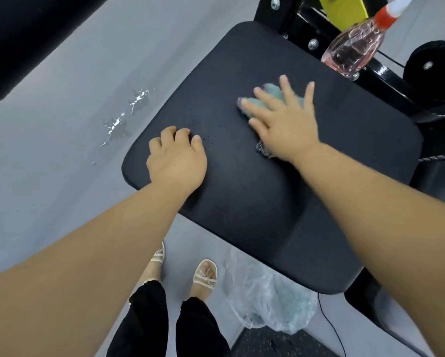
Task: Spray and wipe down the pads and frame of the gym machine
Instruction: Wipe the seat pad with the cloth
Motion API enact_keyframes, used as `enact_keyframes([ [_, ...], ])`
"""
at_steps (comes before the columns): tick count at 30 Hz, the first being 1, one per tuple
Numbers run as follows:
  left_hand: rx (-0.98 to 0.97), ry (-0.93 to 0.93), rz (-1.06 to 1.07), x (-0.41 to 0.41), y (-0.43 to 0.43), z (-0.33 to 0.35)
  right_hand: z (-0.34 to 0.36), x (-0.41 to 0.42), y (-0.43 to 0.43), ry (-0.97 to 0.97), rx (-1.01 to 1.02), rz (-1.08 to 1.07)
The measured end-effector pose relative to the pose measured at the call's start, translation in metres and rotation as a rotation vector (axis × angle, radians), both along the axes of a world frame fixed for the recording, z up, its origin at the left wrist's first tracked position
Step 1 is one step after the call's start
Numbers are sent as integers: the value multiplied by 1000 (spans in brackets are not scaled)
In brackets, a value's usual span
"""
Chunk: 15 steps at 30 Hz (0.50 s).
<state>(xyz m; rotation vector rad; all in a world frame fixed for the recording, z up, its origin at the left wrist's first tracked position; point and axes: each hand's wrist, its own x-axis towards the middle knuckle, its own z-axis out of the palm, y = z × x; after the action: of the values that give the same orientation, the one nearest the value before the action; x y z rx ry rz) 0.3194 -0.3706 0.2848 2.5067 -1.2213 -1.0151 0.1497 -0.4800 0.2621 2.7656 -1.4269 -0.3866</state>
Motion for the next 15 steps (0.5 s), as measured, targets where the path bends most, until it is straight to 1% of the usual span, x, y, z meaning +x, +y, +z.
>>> enact_keyframes([
  [1, 27, -11, -11, 1, -3, 0, 3, -5, -5, -29, 27, -108],
  [2, 39, -16, -8, 3, -5, 1, 0, 0, -4, -64, 30, -169],
  [4, 27, -14, 33, 5, -11, 4, -6, 24, 11, -140, 22, -219],
  [5, 8, -19, 63, 7, -14, 4, -11, 38, 21, -191, 37, -188],
  [6, -20, -35, 90, 10, -18, 4, -16, 49, 30, -247, 45, -111],
  [8, -81, -77, 74, 15, -24, 1, -17, 57, 40, -302, 82, 172],
  [10, -100, -112, -15, 18, -29, -1, -16, 43, 21, -287, 104, 456],
  [11, -89, -125, -66, 19, -29, -2, -14, 32, 4, -277, 70, 505],
  [12, -68, -140, -112, 22, -29, -2, -14, 24, -16, -289, 45, 442],
  [13, -49, -149, -147, 24, -28, -2, -13, 15, -37, -287, 43, 277],
  [15, -20, -146, -193, 26, -25, -1, -9, 2, -70, -249, 15, -175],
])
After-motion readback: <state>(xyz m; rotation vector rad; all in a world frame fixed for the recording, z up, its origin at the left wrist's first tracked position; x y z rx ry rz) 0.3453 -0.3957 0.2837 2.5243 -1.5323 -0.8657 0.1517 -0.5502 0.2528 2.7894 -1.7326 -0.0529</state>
